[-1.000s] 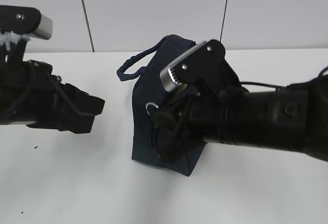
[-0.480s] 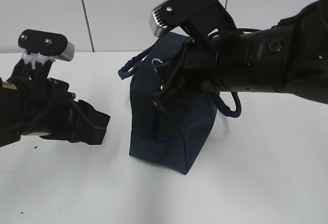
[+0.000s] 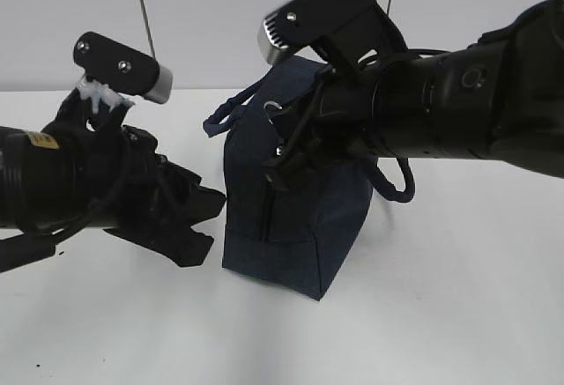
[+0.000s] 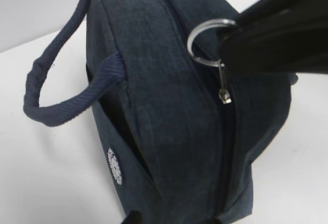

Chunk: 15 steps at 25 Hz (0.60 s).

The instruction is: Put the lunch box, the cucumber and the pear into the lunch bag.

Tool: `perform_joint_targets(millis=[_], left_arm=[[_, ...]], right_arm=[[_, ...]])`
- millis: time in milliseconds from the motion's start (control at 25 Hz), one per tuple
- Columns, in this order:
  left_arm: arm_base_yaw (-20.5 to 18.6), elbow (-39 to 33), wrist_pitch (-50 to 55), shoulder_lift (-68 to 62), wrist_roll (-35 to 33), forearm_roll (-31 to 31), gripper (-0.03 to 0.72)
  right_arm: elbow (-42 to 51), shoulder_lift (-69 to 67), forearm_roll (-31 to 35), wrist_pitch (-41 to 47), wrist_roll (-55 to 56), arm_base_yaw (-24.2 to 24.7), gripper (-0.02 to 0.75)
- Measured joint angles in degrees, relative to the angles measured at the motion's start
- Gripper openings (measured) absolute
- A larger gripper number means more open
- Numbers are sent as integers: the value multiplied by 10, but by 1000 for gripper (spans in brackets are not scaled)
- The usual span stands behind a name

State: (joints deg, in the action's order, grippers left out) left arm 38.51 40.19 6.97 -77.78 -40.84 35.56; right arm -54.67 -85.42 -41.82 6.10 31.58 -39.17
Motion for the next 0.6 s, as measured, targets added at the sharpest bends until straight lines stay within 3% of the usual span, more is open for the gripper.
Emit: perform_joint_targets(millis=[600], left_arm=[[0, 9, -35, 0, -17, 30, 243]], right_arm=[[0, 0, 0, 1, 0, 0, 6]])
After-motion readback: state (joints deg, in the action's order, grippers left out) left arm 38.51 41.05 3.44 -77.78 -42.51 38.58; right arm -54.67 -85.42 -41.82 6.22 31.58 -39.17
